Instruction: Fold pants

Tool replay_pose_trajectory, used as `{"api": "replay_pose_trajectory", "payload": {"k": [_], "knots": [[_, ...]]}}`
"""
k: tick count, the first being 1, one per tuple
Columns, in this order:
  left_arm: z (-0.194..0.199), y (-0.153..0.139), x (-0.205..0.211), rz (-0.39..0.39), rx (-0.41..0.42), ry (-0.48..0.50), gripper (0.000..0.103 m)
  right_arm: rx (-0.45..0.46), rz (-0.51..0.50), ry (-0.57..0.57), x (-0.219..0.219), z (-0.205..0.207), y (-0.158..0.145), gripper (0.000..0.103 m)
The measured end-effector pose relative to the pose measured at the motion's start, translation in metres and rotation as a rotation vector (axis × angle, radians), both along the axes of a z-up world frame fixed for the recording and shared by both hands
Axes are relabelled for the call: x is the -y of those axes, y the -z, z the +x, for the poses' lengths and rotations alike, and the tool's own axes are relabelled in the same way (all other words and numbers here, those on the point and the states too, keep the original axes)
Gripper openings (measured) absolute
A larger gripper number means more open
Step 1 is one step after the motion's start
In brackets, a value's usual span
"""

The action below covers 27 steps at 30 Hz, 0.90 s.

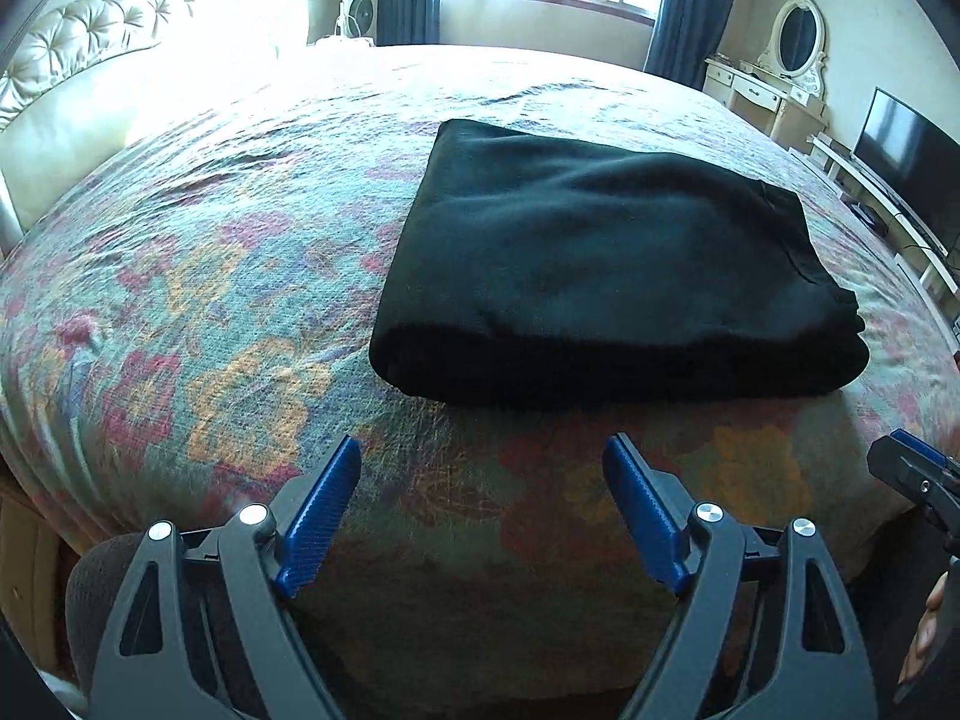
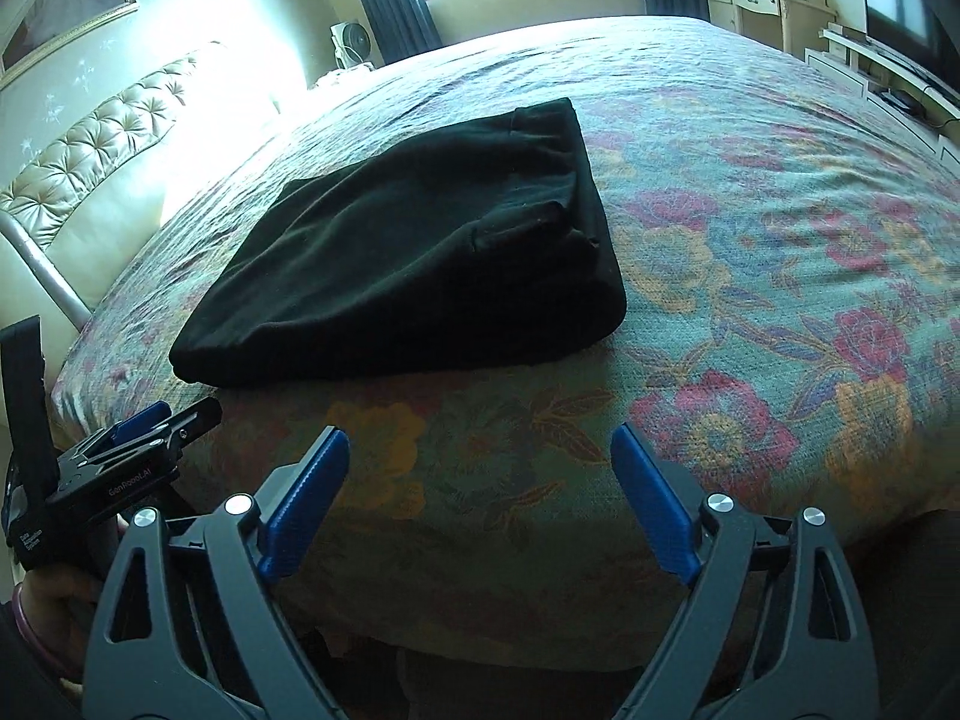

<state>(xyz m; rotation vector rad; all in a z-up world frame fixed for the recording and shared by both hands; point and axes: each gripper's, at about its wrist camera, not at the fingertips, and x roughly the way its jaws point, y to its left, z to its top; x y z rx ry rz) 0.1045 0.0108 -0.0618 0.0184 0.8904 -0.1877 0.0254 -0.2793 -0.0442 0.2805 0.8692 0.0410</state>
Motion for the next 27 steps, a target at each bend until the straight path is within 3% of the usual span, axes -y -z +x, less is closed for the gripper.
{"api": "replay_pose_trajectory", "payload": {"k": [8, 27], "knots": [[-0.0015, -0.0061, -0.0022, -0.037, 0.013, -0.004, 0.081, -0.005, -0.006, 0.006, 0.0020, -0.0011, 0.0013, 0.089], [-0.0004, -0.0037, -0.0026, -0.046, -0.008, -0.007, 0.081, -0.031, 0.013, 0.010, 0.0051, 0.0009, 0.0084, 0.089]]}}
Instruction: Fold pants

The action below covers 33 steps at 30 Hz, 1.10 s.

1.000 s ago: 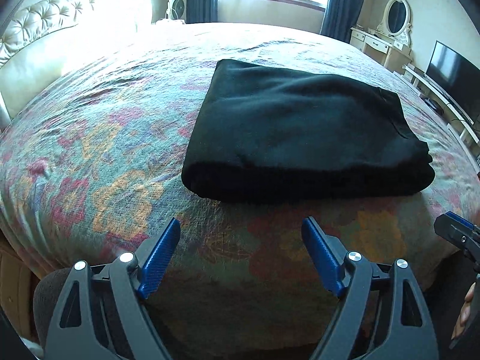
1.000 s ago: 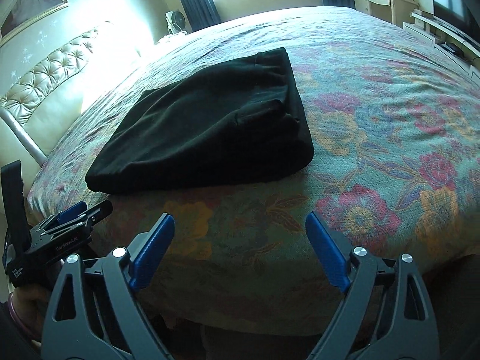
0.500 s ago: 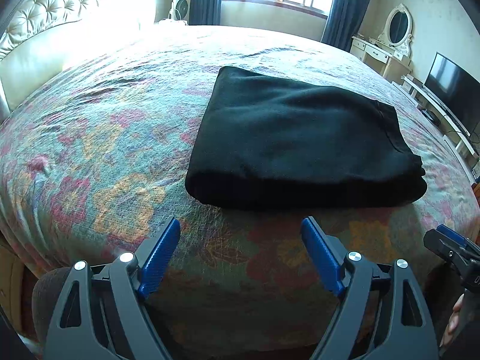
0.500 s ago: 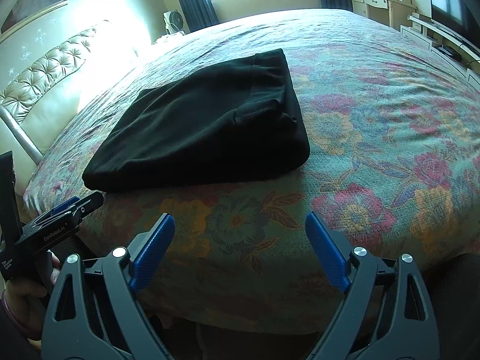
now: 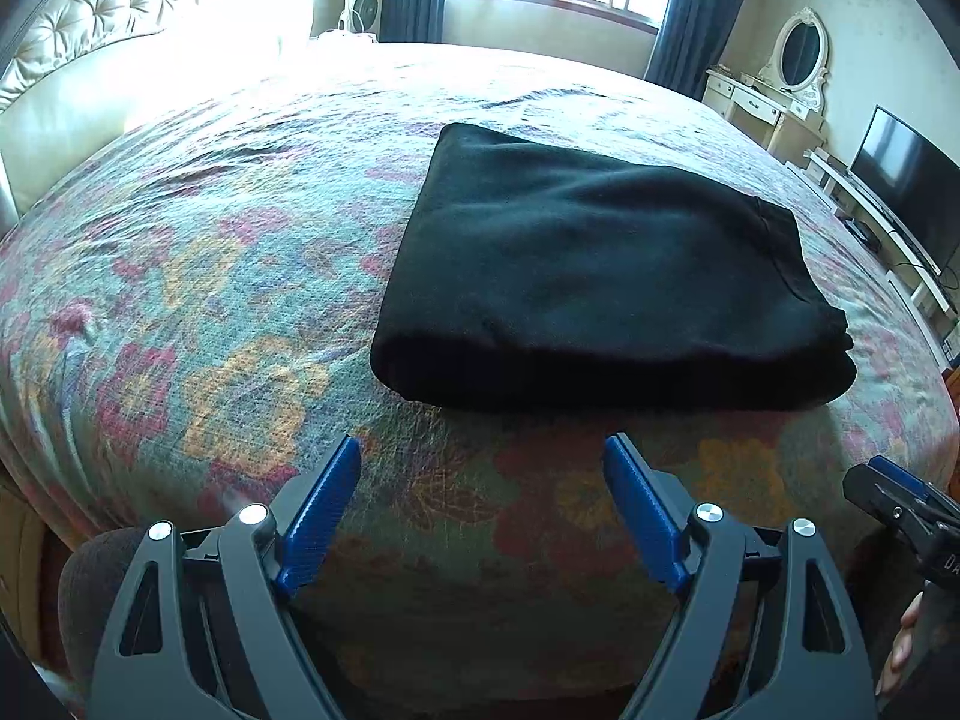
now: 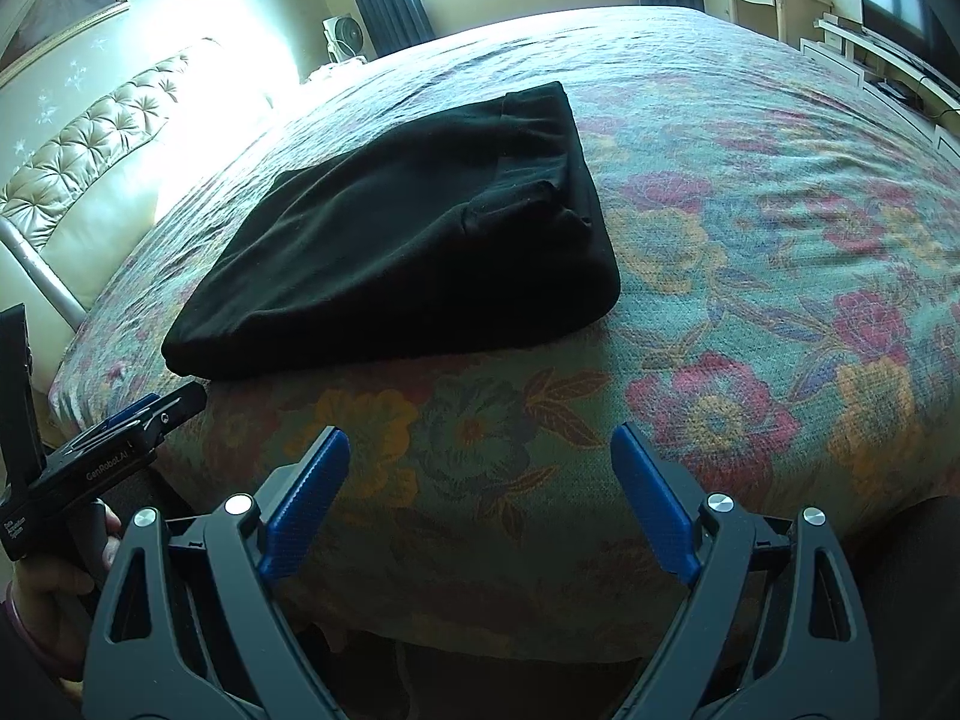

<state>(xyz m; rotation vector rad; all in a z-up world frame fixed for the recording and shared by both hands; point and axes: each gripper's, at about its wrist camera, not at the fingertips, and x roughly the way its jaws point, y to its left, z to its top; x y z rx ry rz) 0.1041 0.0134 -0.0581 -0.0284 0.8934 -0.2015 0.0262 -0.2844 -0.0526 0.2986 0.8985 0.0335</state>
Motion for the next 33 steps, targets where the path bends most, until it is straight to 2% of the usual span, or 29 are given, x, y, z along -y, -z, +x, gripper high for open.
{"api": "replay_pose_trajectory", "payload": {"k": [33], "knots": [[-0.0002, 0.0046, 0.0011, -0.011, -0.018, -0.008, 0.081, -0.007, 0.007, -0.006, -0.0023, 0.0016, 0.0020, 0.089]]}}
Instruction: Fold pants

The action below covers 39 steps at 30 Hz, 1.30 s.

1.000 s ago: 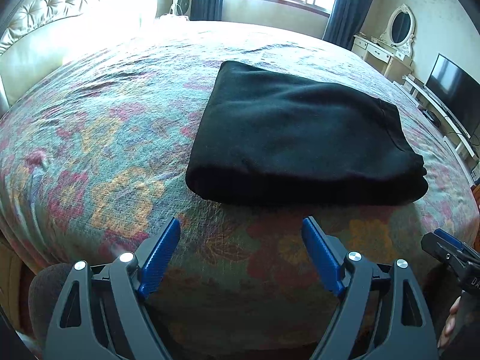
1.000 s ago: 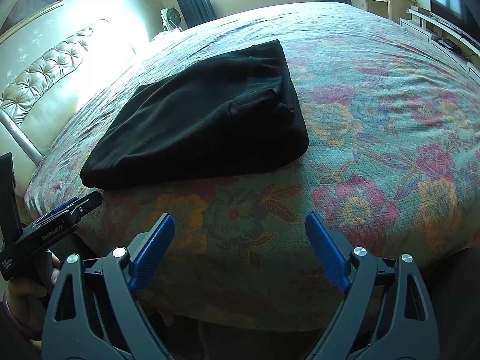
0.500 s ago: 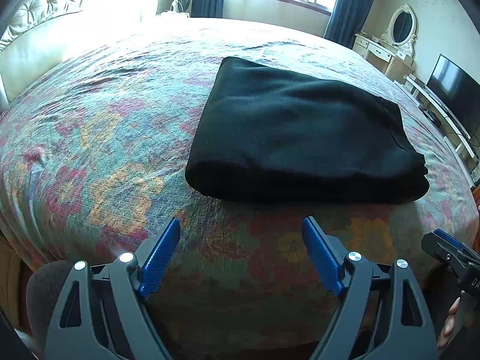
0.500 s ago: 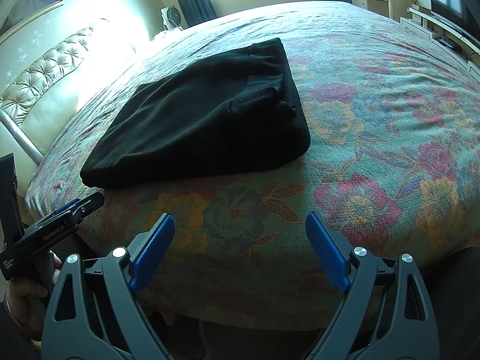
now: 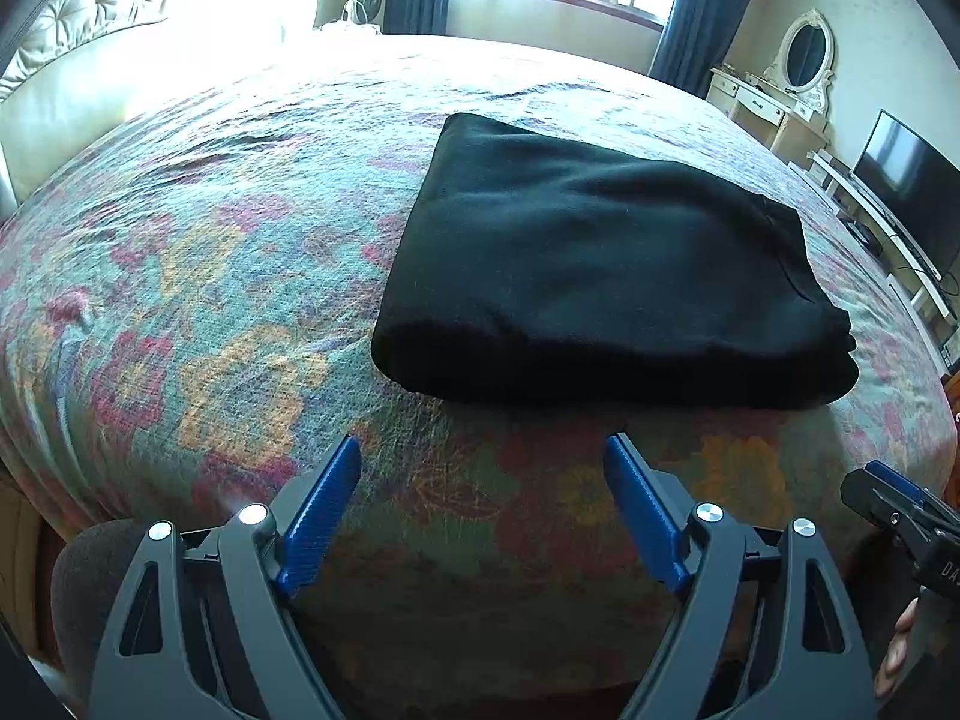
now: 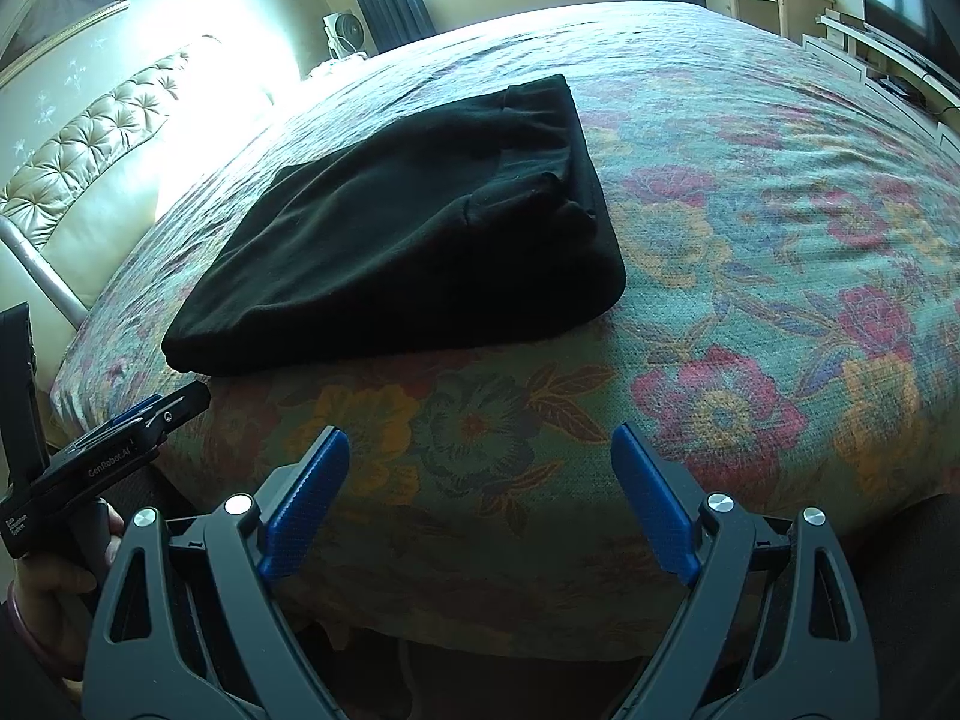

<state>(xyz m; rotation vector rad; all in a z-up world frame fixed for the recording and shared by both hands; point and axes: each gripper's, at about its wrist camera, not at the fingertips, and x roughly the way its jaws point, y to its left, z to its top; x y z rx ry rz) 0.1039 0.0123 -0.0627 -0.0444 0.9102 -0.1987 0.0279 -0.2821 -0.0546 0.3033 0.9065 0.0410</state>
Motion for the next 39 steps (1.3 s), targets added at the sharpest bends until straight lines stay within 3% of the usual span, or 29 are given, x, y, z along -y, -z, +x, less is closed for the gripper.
{"api": "replay_pose_trajectory", "payload": {"k": [18, 24, 28, 32, 36, 39], "knots": [[0.003, 0.002, -0.002, -0.023, -0.022, -0.002, 0.081, 0.001, 0.018, 0.006, 0.003, 0.004, -0.001, 0.089], [0.007, -0.010, -0.011, -0.032, 0.006, 0.002, 0.082, 0.020, 0.063, 0.021, 0.023, 0.016, -0.017, 0.089], [0.036, -0.034, -0.049, -0.068, 0.065, -0.056, 0.082, 0.056, 0.113, 0.136, 0.086, 0.042, -0.037, 0.089], [0.105, -0.054, -0.117, -0.006, 0.151, -0.165, 0.082, 0.109, 0.044, 0.253, 0.180, 0.087, -0.045, 0.093], [0.191, -0.052, -0.203, 0.064, 0.209, -0.257, 0.082, 0.067, -0.076, 0.371, 0.273, 0.137, -0.020, 0.093], [0.250, -0.034, -0.261, 0.081, 0.146, -0.300, 0.082, 0.010, -0.161, 0.380, 0.322, 0.172, 0.000, 0.093]]}}
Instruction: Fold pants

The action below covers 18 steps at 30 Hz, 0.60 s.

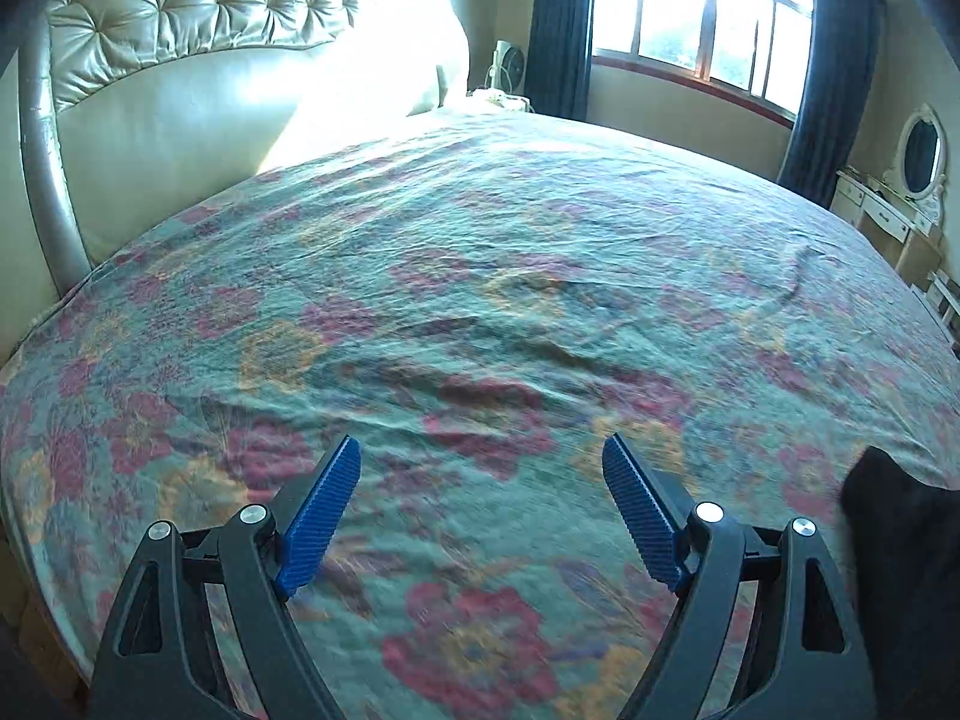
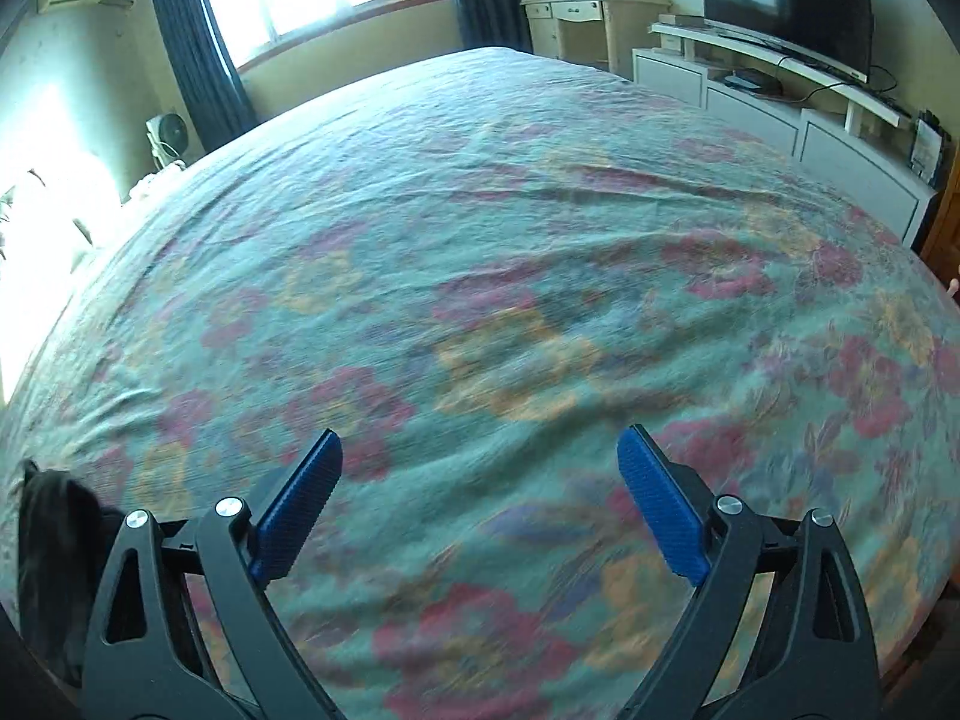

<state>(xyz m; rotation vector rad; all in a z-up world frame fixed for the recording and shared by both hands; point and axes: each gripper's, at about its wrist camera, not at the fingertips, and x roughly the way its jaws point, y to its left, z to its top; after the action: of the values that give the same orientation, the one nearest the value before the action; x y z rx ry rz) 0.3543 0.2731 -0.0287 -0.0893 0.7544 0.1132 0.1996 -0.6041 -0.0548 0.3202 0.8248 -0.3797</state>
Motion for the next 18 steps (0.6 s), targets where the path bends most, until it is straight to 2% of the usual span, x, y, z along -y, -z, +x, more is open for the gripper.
{"api": "replay_pose_trajectory", "payload": {"k": [3, 6, 8, 9, 11, 13, 16, 18], "knots": [[0.031, 0.015, -0.037, 0.016, -0.008, -0.049, 0.082, 0.023, -0.021, 0.001, 0.034, 0.018, 0.010, 0.093], [0.051, 0.027, -0.057, -0.042, -0.009, -0.046, 0.082, 0.058, 0.038, 0.048, 0.061, 0.028, 0.024, 0.093], [0.057, 0.039, -0.063, -0.070, -0.027, -0.056, 0.082, 0.029, 0.087, 0.043, 0.070, 0.034, 0.042, 0.101], [0.061, 0.048, -0.066, -0.074, -0.058, -0.076, 0.088, 0.032, 0.076, 0.042, 0.069, 0.035, 0.043, 0.101], [0.068, 0.065, -0.070, -0.074, -0.145, -0.123, 0.089, 0.005, 0.043, 0.044, 0.065, 0.039, 0.044, 0.101], [0.070, 0.066, -0.064, -0.042, -0.158, -0.106, 0.097, -0.042, -0.028, 0.044, 0.055, 0.044, 0.043, 0.101], [0.074, 0.069, -0.054, 0.031, -0.188, -0.104, 0.098, -0.101, -0.094, 0.046, 0.046, 0.053, 0.046, 0.101], [0.072, 0.069, -0.054, 0.031, -0.186, -0.104, 0.098, -0.091, -0.087, 0.046, 0.047, 0.051, 0.046, 0.101]]}}
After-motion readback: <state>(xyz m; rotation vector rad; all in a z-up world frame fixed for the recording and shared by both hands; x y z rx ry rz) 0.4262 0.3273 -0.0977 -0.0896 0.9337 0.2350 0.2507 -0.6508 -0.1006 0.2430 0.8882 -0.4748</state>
